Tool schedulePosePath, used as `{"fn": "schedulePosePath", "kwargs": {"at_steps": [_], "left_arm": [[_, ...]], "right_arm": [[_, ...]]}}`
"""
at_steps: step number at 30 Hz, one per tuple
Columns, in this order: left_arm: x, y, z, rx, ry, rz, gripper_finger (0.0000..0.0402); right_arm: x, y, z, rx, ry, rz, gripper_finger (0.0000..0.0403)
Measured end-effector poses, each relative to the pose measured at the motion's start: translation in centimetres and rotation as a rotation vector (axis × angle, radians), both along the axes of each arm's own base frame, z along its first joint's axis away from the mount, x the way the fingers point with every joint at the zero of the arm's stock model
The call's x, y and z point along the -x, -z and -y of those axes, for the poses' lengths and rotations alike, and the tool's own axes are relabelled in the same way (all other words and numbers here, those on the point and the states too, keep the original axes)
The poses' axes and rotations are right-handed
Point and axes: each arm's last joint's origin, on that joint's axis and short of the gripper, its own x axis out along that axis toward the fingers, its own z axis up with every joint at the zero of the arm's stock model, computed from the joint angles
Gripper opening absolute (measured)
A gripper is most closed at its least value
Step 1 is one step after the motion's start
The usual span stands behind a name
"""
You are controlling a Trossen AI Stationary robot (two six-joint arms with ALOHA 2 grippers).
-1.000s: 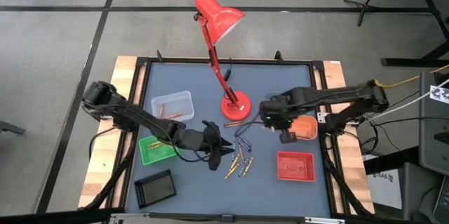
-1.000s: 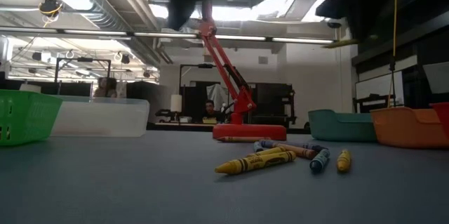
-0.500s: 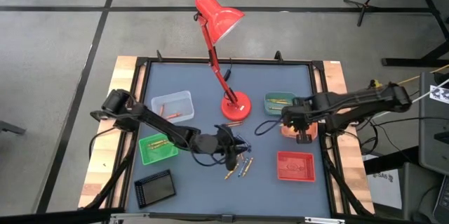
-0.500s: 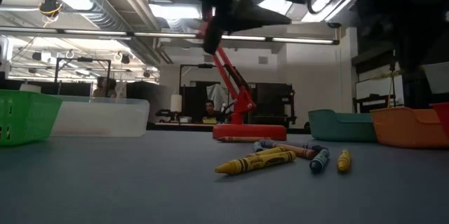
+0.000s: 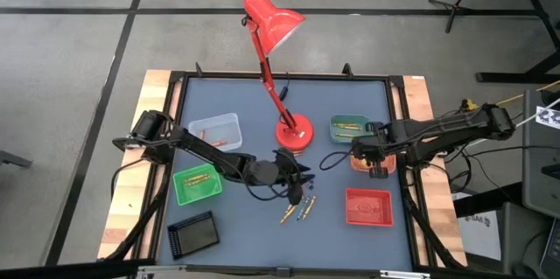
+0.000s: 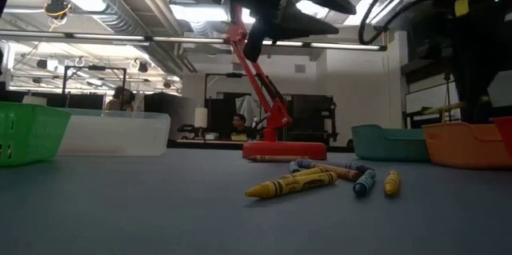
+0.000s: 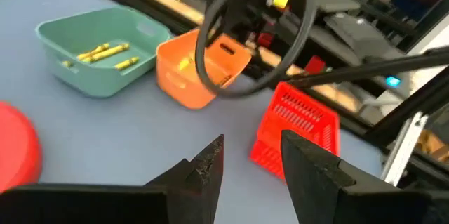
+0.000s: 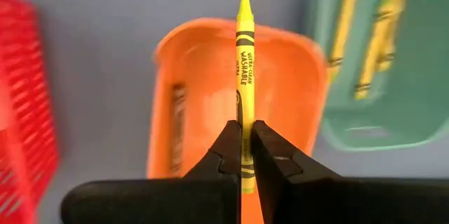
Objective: Sort crayons
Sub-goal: Put the yellow crayon into the blue bin
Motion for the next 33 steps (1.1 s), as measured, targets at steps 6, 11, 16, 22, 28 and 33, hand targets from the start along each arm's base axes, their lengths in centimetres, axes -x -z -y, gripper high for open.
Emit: {"fn": "schedulePosePath", "kwargs": {"at_steps": [6, 11, 16, 22, 28, 33], "left_arm": [[0.1, 0.2, 0.0, -0.006, -0.002, -0.023, 0.0127], [0.1, 0.3, 0.0, -0.009, -0.003, -0.031, 0.0127], [0.1, 0.3, 0.0, -0.010, -0.003, -0.035, 0.0127], [0.2, 0.5, 0.0, -0.008, -0.005, -0.055, 0.0127], [0.2, 0.6, 0.1, -0.009, -0.002, -0.058, 0.0127], [0.2, 0.6, 0.1, -0.010, -0.002, -0.060, 0.0127]], "right_arm": [[-0.7, -0.2, 0.4, 0.181, 0.020, 0.095, 0.0012], [-1.7, -0.4, 0.5, 0.237, -0.036, 0.182, 0.0012], [-2.2, -0.4, 0.8, 0.274, -0.064, 0.199, 0.0012], [-2.2, -0.4, 3.4, 0.289, 0.054, 0.172, 0.0012], [-2.3, -0.3, 5.1, 0.205, 0.061, 0.163, 0.0012], [-2.5, -0.2, 6.1, 0.199, 0.058, 0.171, 0.0012]]}}
